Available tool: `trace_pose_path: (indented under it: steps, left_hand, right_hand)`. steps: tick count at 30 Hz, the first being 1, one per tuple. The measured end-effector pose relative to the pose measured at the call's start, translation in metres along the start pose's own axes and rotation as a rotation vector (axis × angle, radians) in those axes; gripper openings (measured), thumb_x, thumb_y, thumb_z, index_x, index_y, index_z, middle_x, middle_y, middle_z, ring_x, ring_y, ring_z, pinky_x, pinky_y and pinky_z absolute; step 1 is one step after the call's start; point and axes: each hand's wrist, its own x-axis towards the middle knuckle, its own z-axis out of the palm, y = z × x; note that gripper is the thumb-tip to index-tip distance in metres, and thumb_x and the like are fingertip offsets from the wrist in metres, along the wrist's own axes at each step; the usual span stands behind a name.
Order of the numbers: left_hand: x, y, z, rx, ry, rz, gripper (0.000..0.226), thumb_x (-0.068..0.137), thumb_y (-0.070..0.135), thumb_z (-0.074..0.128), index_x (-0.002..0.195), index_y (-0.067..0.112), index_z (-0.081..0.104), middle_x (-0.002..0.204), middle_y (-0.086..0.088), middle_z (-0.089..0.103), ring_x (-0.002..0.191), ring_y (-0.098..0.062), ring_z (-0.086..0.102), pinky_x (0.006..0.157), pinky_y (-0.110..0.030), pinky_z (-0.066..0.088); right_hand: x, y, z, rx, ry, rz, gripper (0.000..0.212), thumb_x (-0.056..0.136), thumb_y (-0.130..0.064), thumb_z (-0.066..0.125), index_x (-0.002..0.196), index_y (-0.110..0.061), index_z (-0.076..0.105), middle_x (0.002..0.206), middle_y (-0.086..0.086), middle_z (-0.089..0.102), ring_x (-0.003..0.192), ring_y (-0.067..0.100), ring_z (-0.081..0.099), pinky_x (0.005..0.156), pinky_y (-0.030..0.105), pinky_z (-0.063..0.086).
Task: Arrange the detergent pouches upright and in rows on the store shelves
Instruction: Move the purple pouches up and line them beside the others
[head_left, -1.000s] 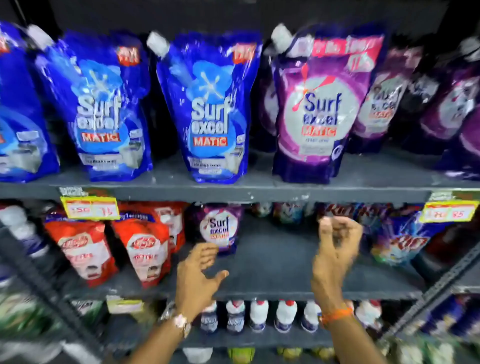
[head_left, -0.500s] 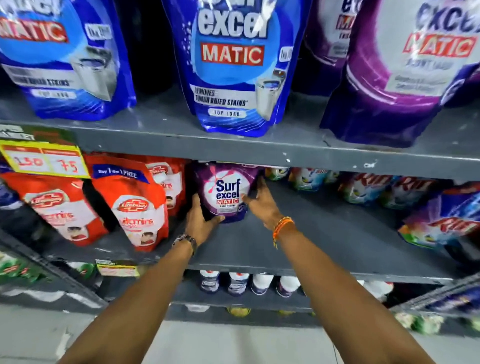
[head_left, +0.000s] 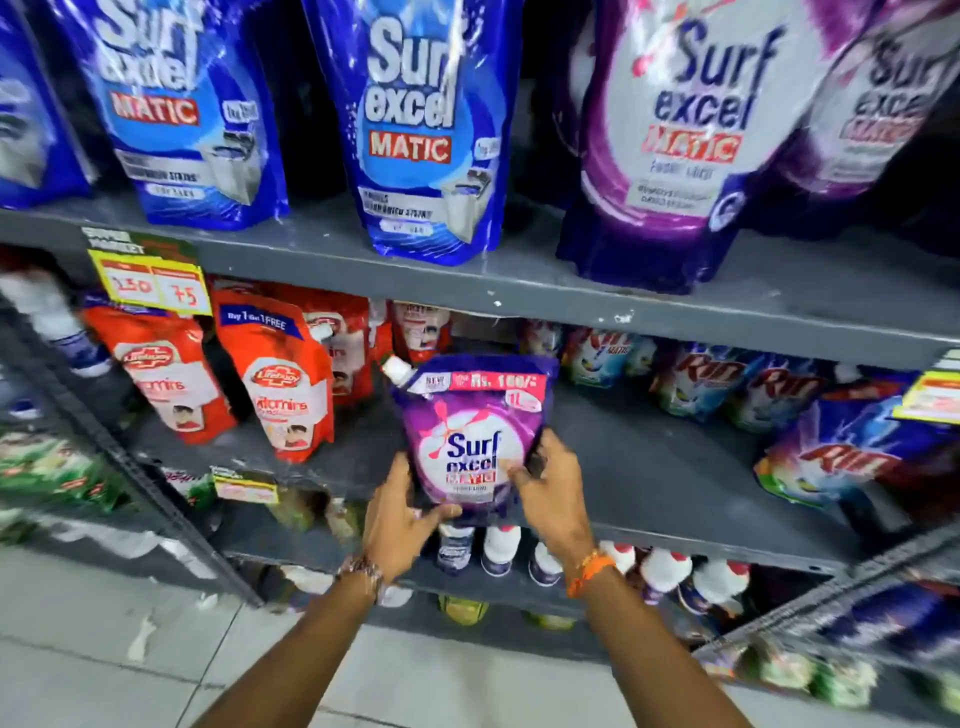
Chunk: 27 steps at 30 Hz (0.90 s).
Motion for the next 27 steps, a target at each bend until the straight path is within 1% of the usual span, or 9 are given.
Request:
trace_pose_path:
  steps: [2,5,8,12,17,19,21,23,27]
  left_hand:
    - [-0.032,0.022,0.003,0.026,-0.003,0.044,0.076,0.062,0.06,0.086,0.127,0.046,0.049,0.117,0.028,0.07,0.106,0.008,0.068,0.08,-0.018,0.06]
    - [-0.066,0.06,0.013,0.058,-0.026,0.113,0.08,0.06,0.062,0.087,0.127,0.03,0.055,0.111,0.02,0.075,0.102,0.002,0.072,0.077,-0.033,0.063]
    - [-0.086,0.11,0.026,0.099,-0.057,0.214,0.081,0.058,0.062,0.088,0.127,0.031,0.056,0.108,0.024,0.076,0.101,0.005,0.072,0.08,-0.031,0.062]
    - [-0.095,0.193,0.046,0.132,-0.052,0.359,0.078,0.056,0.063,0.087,0.12,0.028,0.058,0.101,0.026,0.077,0.095,0.007,0.072,0.079,-0.03,0.061]
    - [-0.079,0.305,0.064,0.29,0.025,0.513,0.088,0.057,0.078,0.071,0.127,0.031,0.046,0.112,0.01,0.075,0.106,-0.018,0.07,0.088,-0.039,0.055]
    - [-0.064,0.344,0.073,0.347,0.053,0.539,0.094,0.061,0.075,0.071,0.134,0.025,0.041,0.119,0.001,0.072,0.111,-0.028,0.066,0.091,-0.039,0.052]
    - [-0.044,0.377,0.084,0.379,0.053,0.542,0.101,0.065,0.069,0.074,0.142,0.017,0.034,0.127,-0.011,0.068,0.118,-0.035,0.062,0.093,-0.037,0.049]
    - [-0.021,0.402,0.096,0.372,0.011,0.526,0.104,0.069,0.061,0.078,0.146,0.01,0.03,0.135,-0.015,0.063,0.122,-0.037,0.06,0.094,-0.037,0.047]
    - [0.018,0.422,0.123,0.323,-0.028,0.476,0.091,0.071,0.049,0.084,0.137,0.011,0.035,0.126,-0.013,0.068,0.112,-0.037,0.065,0.08,-0.034,0.049]
  right_hand:
    - [-0.034,-0.011,-0.024,0.044,0.036,-0.005,0.042,0.085,0.009,0.068,0.1,-0.03,0.066,0.097,-0.011,0.079,0.093,-0.002,0.073,0.078,0.017,0.06]
    - [-0.08,-0.036,-0.071,0.1,0.084,-0.031,0.039,0.083,0.013,0.068,0.094,-0.024,0.069,0.094,-0.015,0.08,0.089,-0.001,0.075,0.069,0.013,0.058]
    - [-0.11,-0.07,-0.118,0.121,0.11,-0.111,0.034,0.084,0.008,0.071,0.094,-0.024,0.072,0.095,-0.006,0.081,0.085,0.004,0.077,0.064,0.016,0.058]
    - [-0.118,-0.124,-0.179,0.147,0.184,-0.253,0.027,0.085,0.0,0.073,0.1,-0.023,0.072,0.097,0.001,0.081,0.089,0.015,0.078,0.073,0.03,0.064]
    - [-0.09,-0.197,-0.248,0.19,0.262,-0.413,0.031,0.083,0.006,0.072,0.098,-0.021,0.074,0.097,-0.001,0.082,0.087,0.011,0.078,0.069,0.023,0.06]
    - [-0.072,-0.223,-0.273,0.2,0.282,-0.455,0.029,0.083,0.006,0.072,0.096,-0.019,0.073,0.094,-0.002,0.082,0.084,0.009,0.077,0.067,0.02,0.06]
    - [-0.05,-0.244,-0.293,0.205,0.291,-0.458,0.027,0.084,0.004,0.072,0.099,-0.018,0.072,0.09,0.0,0.081,0.083,0.012,0.077,0.066,0.025,0.062]
    - [-0.029,-0.259,-0.308,0.195,0.318,-0.459,0.027,0.085,0.006,0.071,0.108,-0.009,0.07,0.089,0.001,0.079,0.076,0.008,0.076,0.067,0.025,0.063]
    - [0.006,-0.269,-0.323,0.146,0.367,-0.425,0.032,0.086,0.007,0.069,0.117,0.006,0.064,0.103,0.017,0.074,0.077,0.013,0.071,0.06,0.014,0.058]
